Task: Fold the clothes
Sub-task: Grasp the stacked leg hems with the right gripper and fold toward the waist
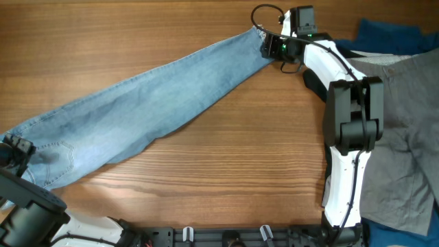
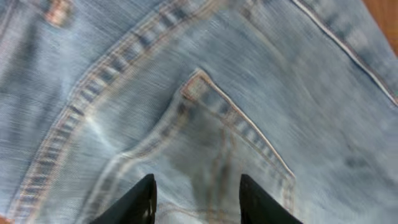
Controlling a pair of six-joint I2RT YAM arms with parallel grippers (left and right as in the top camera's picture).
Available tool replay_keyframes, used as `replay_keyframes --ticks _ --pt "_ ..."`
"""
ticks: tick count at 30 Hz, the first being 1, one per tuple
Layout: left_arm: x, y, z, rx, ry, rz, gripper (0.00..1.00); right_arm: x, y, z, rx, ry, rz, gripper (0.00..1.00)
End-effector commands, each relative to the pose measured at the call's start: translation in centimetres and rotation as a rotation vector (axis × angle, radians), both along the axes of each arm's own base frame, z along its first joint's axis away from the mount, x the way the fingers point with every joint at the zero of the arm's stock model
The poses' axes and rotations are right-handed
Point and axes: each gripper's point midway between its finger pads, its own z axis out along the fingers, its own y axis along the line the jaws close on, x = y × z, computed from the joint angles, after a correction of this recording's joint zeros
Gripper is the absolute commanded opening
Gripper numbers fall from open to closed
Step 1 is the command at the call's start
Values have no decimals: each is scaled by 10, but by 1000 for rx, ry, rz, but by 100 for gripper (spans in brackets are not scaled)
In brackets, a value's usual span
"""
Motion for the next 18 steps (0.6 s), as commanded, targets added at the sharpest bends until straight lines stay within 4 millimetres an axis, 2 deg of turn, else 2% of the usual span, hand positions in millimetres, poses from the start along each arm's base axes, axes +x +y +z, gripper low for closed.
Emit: replay_keyframes --ticks 1,2,5,7,9,10,11,14,16,18 --pt "17 -10 5 -31 -66 -65 46 -20 26 -22 140 92 85 45" --pt "19 -11 5 -29 -67 -71 46 -22 32 -19 177 95 106 38" --pt "23 -13 5 -26 -70 -85 47 -20 31 -15 182 85 103 5" --pt "27 -16 5 -26 -71 -97 47 -12 24 -5 183 61 92 4" --pt "30 -19 6 -28 -74 -108 46 0 13 15 193 15 78 4" --pt "33 -21 7 -30 -83 -117 46 6 6 30 202 -17 70 4" --pt "38 -23 11 -33 -99 -132 46 17 -9 56 203 -76 49 4" --pt "54 -28 34 -21 -161 -190 46 35 -50 119 199 -199 -9 4" --pt "61 -28 53 -5 -174 -206 47 38 -73 156 202 -256 -36 4" --pt "67 -32 74 8 -185 -226 46 33 -85 190 224 -305 -34 4"
